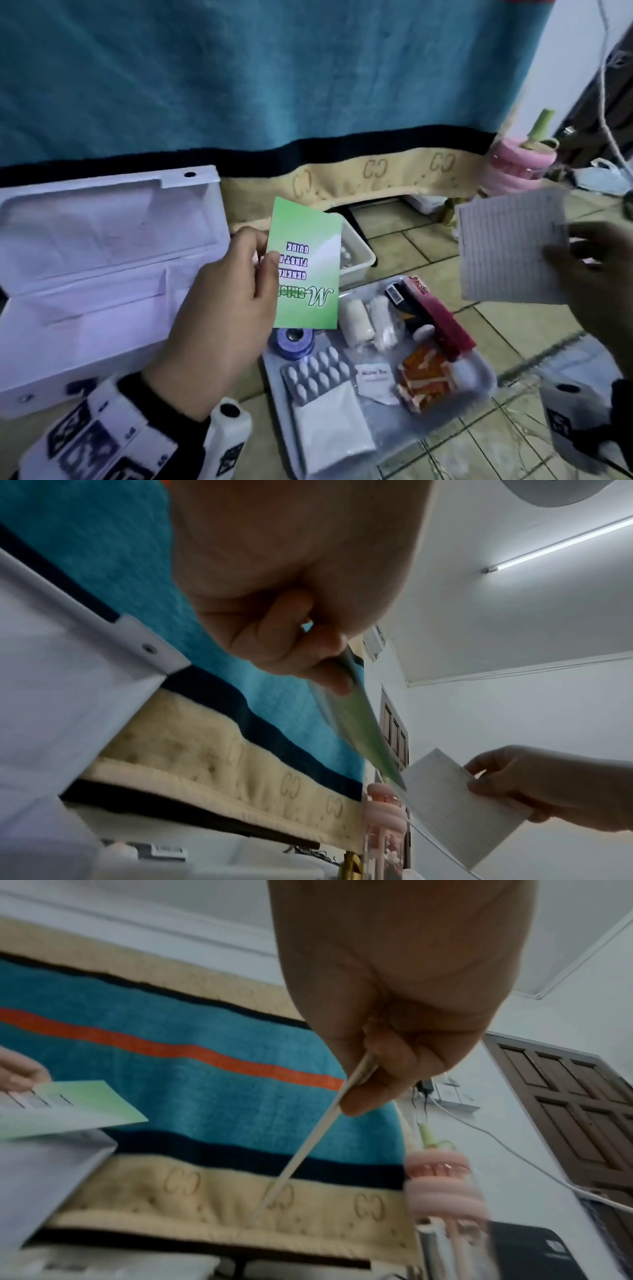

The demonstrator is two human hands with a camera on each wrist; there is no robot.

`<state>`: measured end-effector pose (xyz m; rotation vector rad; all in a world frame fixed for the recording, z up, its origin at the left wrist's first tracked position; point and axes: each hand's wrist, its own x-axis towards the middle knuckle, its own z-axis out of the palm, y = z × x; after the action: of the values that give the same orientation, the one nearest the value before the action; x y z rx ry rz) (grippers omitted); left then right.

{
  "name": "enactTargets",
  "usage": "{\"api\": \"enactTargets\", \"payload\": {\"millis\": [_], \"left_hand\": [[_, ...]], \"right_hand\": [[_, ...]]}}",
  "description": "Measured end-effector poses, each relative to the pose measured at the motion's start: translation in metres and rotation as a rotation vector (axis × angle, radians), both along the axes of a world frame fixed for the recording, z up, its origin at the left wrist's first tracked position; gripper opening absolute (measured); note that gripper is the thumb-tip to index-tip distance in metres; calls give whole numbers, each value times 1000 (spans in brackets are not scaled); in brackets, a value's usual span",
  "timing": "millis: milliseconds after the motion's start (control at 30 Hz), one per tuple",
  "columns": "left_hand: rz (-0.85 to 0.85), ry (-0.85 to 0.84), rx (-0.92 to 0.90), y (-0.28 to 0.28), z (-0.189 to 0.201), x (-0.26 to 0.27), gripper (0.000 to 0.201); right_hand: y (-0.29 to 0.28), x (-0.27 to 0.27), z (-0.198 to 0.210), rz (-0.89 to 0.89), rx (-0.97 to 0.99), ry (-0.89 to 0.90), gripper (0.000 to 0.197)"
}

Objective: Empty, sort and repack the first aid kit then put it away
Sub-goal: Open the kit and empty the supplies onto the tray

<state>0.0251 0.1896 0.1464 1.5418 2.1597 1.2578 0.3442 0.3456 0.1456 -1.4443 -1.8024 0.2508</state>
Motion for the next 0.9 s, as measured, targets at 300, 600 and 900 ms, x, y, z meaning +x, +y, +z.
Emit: {"api": "enactTargets", "payload": {"millis": [300, 600, 900], "left_hand": [[54, -59, -127, 29, -25, 51, 5], [182, -169, -132, 28, -35, 79, 9], [262, -182, -161, 21, -47, 87, 9]], "right_hand": [[35, 7, -27, 12, -334, -286, 19], [71, -16, -55, 177, -466, -416, 23], [77, -32, -61, 254, -584, -488, 19]]}}
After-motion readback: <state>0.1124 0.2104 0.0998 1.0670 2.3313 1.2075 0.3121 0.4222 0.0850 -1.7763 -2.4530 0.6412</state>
